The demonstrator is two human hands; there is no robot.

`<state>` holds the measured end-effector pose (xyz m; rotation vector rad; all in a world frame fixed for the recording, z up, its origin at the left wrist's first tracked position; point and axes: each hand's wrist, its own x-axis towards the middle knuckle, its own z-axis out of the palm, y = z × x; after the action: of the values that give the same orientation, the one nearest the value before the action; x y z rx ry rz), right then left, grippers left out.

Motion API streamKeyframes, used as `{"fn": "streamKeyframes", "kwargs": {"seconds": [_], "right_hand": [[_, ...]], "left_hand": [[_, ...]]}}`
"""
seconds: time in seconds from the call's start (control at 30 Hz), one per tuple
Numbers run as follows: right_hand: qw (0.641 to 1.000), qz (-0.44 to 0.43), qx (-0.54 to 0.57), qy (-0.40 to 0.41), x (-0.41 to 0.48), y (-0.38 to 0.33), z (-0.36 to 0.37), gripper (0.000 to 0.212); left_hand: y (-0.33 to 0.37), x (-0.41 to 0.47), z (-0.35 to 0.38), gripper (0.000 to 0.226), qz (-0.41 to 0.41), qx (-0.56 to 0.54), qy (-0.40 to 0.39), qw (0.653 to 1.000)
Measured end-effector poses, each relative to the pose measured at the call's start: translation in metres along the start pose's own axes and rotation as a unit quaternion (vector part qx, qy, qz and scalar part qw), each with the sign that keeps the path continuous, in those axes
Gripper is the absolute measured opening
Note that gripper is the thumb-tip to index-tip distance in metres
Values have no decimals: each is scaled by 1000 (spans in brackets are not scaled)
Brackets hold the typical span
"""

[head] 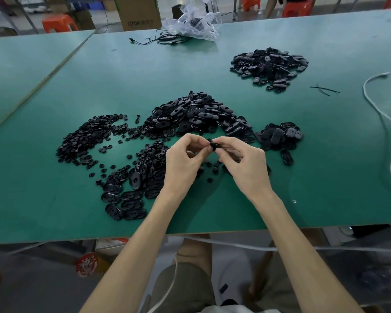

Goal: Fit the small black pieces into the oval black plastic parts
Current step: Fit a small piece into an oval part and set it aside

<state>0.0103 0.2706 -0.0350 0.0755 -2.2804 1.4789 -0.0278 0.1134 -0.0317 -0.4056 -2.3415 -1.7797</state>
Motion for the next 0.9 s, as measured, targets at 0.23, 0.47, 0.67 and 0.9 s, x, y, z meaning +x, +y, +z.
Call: {"fn": "streamKeyframes", "kwargs": {"seconds": [0.23,0.47,0.67,0.9], "right_hand": [[999,2,33,-1,-1,-2,-1,25],[998,15,58,4,-1,-3,-1,22],[1000,0,30,3,-1,-2,-1,21],[999,35,12,-12,-1,-1,0,9]], "left_hand": [[0,0,1,15,-2,-3,7,1000],[1,2,0,19,-5,-18,-10,1000],[-1,1,0,9,13,-9,-13,1000],[-3,0,1,19,6,-35,2,999]]}}
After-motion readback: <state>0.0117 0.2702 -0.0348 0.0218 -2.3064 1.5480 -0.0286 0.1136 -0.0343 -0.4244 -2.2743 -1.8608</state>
